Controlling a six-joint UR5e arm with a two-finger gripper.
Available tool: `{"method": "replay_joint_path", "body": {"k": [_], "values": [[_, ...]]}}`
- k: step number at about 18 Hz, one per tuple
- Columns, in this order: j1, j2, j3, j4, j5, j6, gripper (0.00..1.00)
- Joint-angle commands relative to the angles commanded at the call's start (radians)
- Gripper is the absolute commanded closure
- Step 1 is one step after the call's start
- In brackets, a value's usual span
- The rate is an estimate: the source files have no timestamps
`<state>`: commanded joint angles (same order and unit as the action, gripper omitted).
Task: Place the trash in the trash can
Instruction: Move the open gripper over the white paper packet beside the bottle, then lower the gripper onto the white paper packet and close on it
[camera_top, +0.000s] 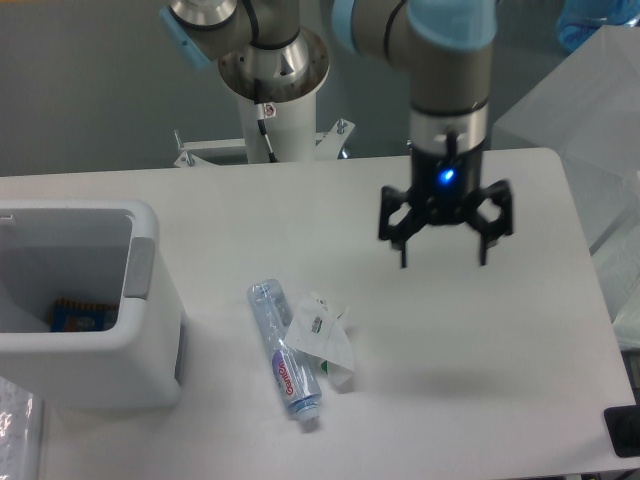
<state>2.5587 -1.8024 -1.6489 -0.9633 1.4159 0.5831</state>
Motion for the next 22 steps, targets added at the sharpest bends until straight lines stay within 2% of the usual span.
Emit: {"method": "replay_joint_path", "body": {"k": [4,8,12,15,22], "values": [[-0.002,-0.006,-0.051,0.0,-0.067,-0.066,0.0],[-0.002,-0.034,-0.055,0.0,-0.072,-0.166,0.0],[-0.006,-0.063,-0.063,0.015,-0.072,-0.173,0.0],[-0.011,-0.069,-0.098,0.049,-0.072,-0.174,0.0],[-0.047,-0.129,-0.104,0.052,-0.068,-0.193,0.0]]}}
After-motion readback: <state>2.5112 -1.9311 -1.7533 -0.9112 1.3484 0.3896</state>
